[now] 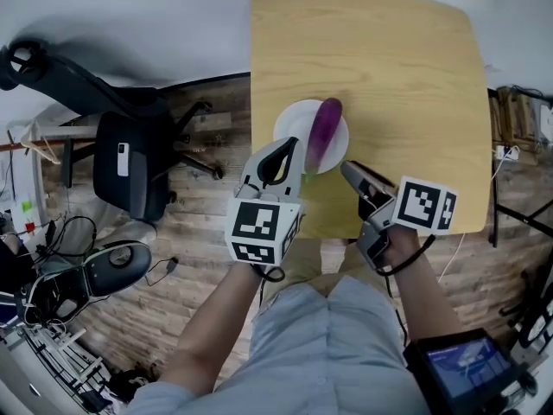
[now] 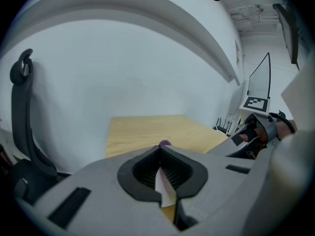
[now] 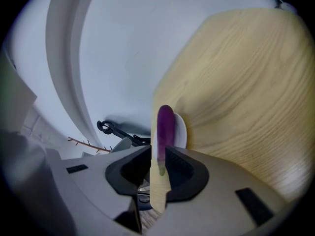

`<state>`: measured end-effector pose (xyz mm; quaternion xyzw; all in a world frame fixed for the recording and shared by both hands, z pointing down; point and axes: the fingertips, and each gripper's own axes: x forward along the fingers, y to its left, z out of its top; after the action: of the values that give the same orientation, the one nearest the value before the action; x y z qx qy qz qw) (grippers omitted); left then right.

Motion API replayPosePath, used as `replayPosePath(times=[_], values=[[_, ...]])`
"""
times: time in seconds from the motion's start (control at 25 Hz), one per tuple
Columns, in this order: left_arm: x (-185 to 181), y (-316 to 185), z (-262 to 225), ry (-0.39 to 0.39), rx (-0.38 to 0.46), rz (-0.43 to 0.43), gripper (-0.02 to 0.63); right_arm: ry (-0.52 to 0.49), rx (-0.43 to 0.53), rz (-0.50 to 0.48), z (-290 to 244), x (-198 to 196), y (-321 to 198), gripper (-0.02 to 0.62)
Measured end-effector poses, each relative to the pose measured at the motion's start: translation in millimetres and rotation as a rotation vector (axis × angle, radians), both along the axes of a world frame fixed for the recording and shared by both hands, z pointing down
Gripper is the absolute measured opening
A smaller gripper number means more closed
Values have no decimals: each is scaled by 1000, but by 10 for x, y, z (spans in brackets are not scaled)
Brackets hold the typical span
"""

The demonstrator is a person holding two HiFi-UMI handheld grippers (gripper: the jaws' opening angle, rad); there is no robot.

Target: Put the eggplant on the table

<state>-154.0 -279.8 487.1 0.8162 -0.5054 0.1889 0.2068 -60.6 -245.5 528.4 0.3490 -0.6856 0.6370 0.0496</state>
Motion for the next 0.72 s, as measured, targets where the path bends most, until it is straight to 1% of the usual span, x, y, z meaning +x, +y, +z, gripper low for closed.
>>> replayPosePath(times=[0.04, 0.16, 0.24, 0.36, 0.56, 0.72], values=[[41, 43, -121, 4, 16, -11, 6, 7, 28, -8, -114, 25, 8, 86], [151, 150, -517, 19, 65, -59, 6, 28, 141, -43, -496, 82, 13, 54], [190, 199, -809, 40, 105, -108, 6, 48, 242, -71, -787, 105, 5, 40], [240, 295, -1261, 76, 182, -168, 6, 112, 413, -108, -1240, 127, 27, 28], [282, 471, -1904, 92, 318, -215, 6, 207, 692, -140, -1890, 49, 67, 6], [404, 521, -2183, 88, 391, -213, 6, 277, 884, -131, -2283, 61, 25, 3]])
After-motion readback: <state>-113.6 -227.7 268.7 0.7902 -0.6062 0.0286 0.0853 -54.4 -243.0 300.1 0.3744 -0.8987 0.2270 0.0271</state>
